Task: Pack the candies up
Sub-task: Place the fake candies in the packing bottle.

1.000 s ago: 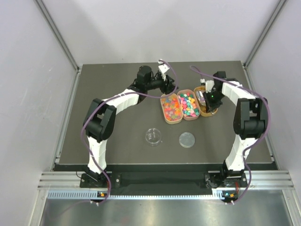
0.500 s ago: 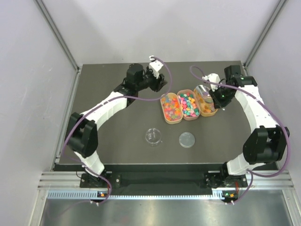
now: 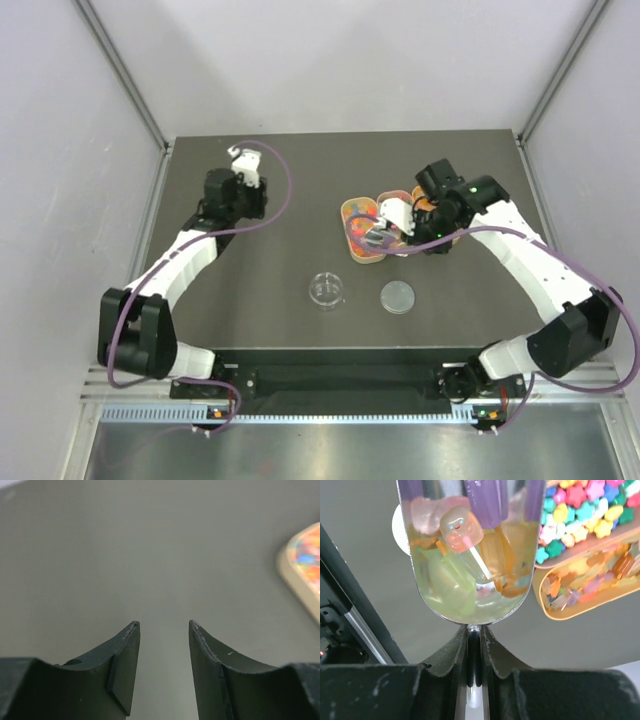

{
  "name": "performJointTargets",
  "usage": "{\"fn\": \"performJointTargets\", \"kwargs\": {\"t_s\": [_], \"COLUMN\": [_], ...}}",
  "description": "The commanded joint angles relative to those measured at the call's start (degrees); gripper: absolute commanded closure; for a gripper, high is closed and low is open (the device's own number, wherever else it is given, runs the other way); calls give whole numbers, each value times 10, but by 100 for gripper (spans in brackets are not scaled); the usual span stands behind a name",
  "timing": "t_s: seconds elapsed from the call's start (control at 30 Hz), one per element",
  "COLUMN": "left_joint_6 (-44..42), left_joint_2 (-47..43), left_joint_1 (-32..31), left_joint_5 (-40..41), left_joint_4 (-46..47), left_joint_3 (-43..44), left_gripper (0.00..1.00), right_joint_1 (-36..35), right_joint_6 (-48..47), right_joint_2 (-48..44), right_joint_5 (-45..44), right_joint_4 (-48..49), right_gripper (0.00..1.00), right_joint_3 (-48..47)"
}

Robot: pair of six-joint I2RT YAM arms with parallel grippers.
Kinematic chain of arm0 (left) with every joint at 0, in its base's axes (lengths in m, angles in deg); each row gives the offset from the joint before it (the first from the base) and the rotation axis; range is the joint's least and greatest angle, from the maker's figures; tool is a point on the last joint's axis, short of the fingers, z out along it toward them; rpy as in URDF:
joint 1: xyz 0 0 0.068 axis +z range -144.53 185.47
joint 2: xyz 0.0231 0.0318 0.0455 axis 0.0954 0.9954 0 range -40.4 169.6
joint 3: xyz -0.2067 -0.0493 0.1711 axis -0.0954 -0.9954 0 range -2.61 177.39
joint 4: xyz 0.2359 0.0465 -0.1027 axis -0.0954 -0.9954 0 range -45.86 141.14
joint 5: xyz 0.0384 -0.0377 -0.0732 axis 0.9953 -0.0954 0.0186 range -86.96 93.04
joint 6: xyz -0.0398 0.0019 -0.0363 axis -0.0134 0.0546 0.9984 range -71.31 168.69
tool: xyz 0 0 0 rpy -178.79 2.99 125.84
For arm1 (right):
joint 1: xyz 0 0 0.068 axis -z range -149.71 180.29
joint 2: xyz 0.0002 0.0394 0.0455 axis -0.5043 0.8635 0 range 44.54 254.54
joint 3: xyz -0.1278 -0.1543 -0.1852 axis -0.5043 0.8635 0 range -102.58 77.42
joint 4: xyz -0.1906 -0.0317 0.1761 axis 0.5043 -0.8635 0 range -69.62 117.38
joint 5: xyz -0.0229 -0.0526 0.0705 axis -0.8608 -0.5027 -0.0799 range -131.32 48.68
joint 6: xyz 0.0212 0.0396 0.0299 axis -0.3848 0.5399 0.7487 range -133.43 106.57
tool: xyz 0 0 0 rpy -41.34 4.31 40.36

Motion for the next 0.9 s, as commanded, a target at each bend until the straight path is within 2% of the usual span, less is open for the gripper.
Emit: {"fn": "performJointTargets", "kwargs": {"t_s": [0.0,0.27,0.53,0.87], "left_joint_6": [41,60,57,61], "left_joint_2": [-71,-149,-195,-222], "left_joint_1": [46,73,98,108], "left_joint_5": [42,49,49,66], "left_joint_4": [3,-2,4,23], "left_joint_3": [-36,-85,-120,-158], "left_gripper": [51,50,50,49], "right_joint_1": [-56,-161,-198,-255], "right_joint_6": [-11,-30,-37,-31], "right_joint_2": [31,112,169,213], "right_joint_5": [-10,-80,-156,-207], "right_joint_4": [10,4,-13,-51], "right_gripper": [100,100,100,100], "right_joint_3": [-39,-68,-82,-132]}}
